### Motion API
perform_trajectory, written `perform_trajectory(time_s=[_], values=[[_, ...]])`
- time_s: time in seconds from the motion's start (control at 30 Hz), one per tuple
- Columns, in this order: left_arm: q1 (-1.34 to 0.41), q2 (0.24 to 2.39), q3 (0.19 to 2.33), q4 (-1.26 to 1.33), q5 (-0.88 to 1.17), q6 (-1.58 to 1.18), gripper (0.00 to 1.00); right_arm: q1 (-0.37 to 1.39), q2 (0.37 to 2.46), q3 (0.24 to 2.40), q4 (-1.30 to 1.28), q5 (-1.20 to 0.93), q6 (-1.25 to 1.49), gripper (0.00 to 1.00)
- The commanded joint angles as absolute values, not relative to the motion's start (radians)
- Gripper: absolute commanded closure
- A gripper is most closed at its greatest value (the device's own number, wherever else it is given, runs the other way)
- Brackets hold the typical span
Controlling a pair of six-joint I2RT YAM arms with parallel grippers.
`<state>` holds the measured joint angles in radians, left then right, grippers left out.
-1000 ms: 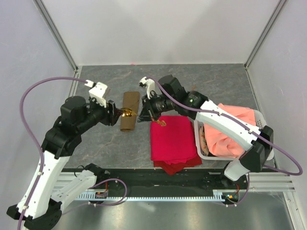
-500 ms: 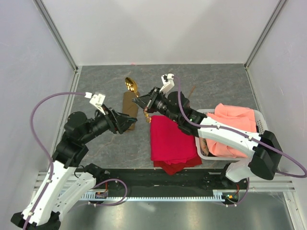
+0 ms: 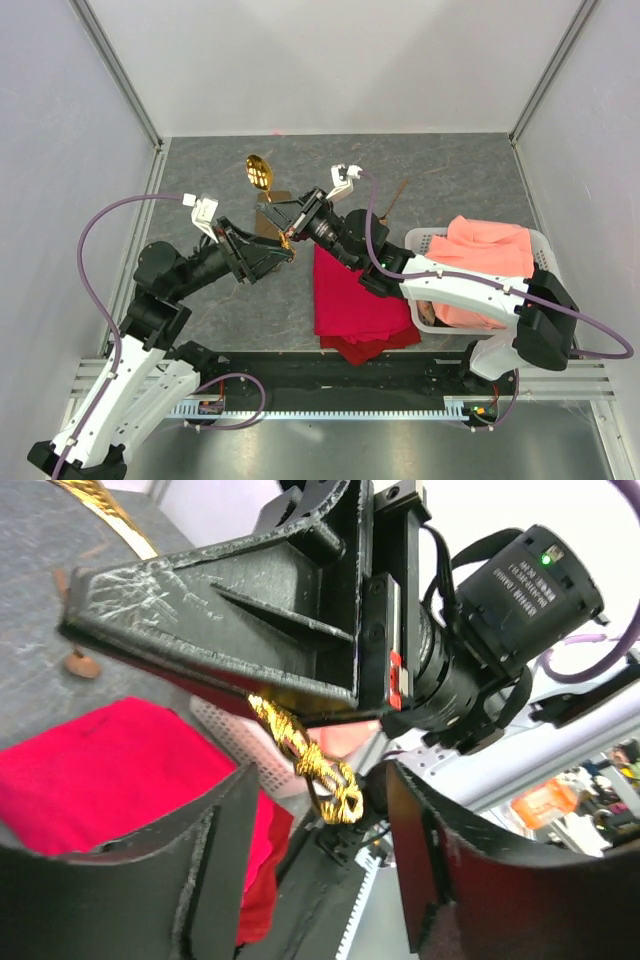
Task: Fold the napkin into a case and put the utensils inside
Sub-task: Pass from the right arm to the left
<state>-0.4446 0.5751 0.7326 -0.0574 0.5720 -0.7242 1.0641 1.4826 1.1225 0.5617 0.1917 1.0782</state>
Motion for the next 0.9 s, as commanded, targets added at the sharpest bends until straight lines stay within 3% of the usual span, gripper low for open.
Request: perform_trajectory(time_s=[0.0, 0.07, 0.2, 0.23, 0.27, 0.33, 0.43, 0.53, 0.7, 0.87], values=[[-0.443, 0.591, 0.721, 0.051, 0.643, -0.802, 0.47, 1.083, 1.508, 1.126, 0.695, 0.216, 1.114, 0.99], [-0.443, 0.597, 0.718, 0.052, 0.649, -0.810, 0.52, 1.094, 1.517, 1.144, 0.687, 0.219, 1.114, 0.96], [-0.443, 0.592, 0.716, 0.049, 0.661, -0.798, 0.88, 1.101, 1.519, 1.150, 0.672, 0.235, 1.100, 0.91], [-0.443, 0.592, 0.721, 0.026, 0.657, -0.761, 0.91, 1.101, 1.514, 1.150, 0.655, 0.241, 1.080, 0.87], [-0.443, 0.595, 0.747, -0.064, 0.649, -0.737, 0.92, 1.101, 1.508, 1.172, 0.625, 0.244, 1.059, 0.74], [-0.443, 0.597, 0.800, -0.161, 0.612, -0.640, 0.94, 1.100, 1.514, 1.236, 0.427, 0.247, 0.967, 0.57], [-0.445, 0.603, 0.868, -0.355, 0.539, -0.522, 0.98, 1.091, 1.566, 1.501, 0.061, 0.264, 0.760, 0.32], [-0.443, 0.615, 0.919, -0.489, 0.451, -0.442, 0.98, 1.083, 1.614, 1.641, -0.167, 0.291, 0.631, 0.25], [-0.445, 0.617, 0.946, -0.548, 0.356, -0.422, 0.98, 1.083, 1.702, 1.821, -0.435, 0.351, 0.572, 0.24], [-0.445, 0.641, 0.969, -0.591, 0.293, -0.417, 0.98, 1.083, 1.732, 1.887, -0.494, 0.287, 0.589, 0.45]])
